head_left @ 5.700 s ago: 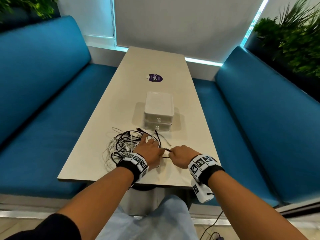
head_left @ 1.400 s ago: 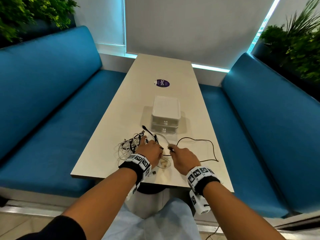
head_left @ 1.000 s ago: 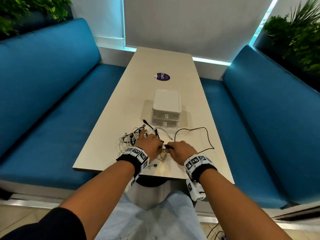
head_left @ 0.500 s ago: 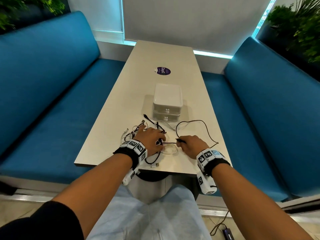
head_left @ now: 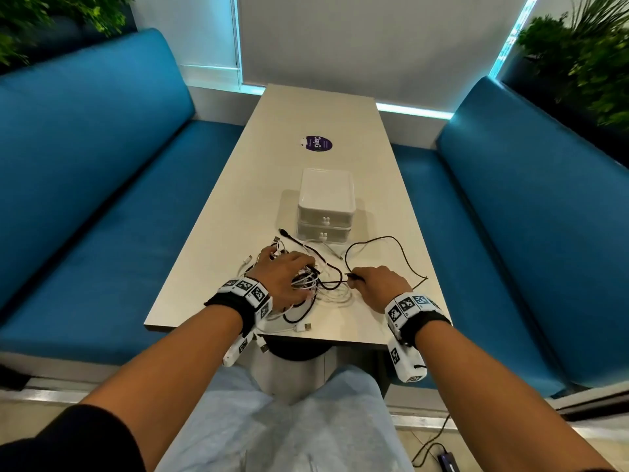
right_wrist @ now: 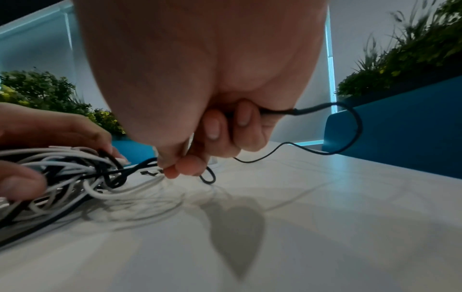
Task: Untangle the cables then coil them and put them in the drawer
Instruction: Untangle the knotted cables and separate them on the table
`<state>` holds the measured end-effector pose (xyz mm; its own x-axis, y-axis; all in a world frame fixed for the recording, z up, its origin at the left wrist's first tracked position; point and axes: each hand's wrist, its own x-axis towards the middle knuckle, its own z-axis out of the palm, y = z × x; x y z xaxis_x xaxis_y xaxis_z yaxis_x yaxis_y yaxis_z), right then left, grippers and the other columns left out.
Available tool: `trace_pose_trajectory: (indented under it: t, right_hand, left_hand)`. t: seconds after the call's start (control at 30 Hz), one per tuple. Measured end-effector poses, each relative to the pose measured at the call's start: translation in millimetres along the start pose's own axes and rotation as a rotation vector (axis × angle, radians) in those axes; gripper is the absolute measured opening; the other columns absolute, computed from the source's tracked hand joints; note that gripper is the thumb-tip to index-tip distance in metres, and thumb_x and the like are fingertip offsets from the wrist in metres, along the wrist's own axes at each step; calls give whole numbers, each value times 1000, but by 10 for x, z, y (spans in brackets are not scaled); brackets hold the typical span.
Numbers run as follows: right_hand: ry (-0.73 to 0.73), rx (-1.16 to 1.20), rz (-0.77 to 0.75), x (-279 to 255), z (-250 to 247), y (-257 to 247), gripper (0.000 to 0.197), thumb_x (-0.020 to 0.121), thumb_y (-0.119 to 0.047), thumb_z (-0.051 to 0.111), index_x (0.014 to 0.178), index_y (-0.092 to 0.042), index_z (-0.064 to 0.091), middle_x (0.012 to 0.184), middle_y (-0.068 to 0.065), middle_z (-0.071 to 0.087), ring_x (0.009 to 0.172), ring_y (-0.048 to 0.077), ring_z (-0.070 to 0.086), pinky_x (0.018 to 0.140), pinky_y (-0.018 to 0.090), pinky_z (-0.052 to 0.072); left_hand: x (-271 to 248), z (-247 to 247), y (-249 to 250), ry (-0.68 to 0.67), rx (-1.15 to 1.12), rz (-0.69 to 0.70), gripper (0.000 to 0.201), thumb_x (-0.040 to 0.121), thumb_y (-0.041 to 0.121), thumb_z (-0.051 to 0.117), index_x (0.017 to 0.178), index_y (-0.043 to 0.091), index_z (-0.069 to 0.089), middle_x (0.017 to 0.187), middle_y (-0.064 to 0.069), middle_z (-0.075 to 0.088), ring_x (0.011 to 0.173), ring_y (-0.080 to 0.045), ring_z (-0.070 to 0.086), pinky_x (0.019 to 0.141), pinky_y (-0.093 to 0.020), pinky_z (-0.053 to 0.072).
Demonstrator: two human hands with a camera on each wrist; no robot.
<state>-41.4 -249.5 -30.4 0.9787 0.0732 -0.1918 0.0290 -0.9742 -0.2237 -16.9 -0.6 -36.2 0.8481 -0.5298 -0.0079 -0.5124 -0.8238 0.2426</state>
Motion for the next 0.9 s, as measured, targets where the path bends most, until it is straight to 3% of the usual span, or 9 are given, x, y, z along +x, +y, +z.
trace_pose_trajectory:
  t: [0.2,0.27,0.33,0.43,0.63,0.77,0.9]
  right_hand:
    - [28,80,10,-20,109,-126,28,98,-44,43,112,-29,61,101,7,67,90,32,63,79,41,54]
    - [27,111,-7,-5,112,-125,26,98,-43,43,109,-28,60,100,9,68,89,32,63,79,42,54]
    - [37,112,-25,7,103,-102,26,97,-46,42,106,-28,59,98,9,68,88,32,63,76,42,54]
    - [50,142,-54,-6,70,-99,26,96,-52,43,93,-31,57,89,5,68,82,28,62,70,40,53]
    - [1,164,-56,-10,13,-4,30,95,-55,48,72,-35,46,78,1,62,75,25,59,67,38,50]
    - [-35,139,-37,-16,-50,93,28,96,-53,48,79,-32,53,80,2,63,76,24,59,67,36,49]
    - [-20,110,3,-11,-93,162,27,96,-53,48,80,-32,52,80,0,62,76,24,59,62,32,43]
  left_hand:
    - [57,-77,254,83,361,58,70,76,47,59,139,23,40,156,-4,24,143,-27,21,115,-55,12]
    - [83,-60,353,113,414,130,73,73,35,65,139,21,38,150,-5,31,139,-28,27,112,-55,16]
    - [107,-7,461,81,472,224,64,73,27,64,132,18,41,134,-4,47,129,-26,39,111,-54,17]
    - [155,65,578,46,363,147,38,85,34,54,120,19,47,114,0,62,118,-23,49,112,-51,17]
    - [234,79,403,49,376,94,29,95,44,49,112,26,65,125,4,54,125,-23,39,106,-52,24]
    - [228,88,316,68,302,89,26,91,46,52,107,33,67,123,13,54,124,-17,39,105,-53,23]
    - [197,77,277,96,168,88,29,89,50,53,112,37,62,124,17,53,123,-14,41,105,-50,20]
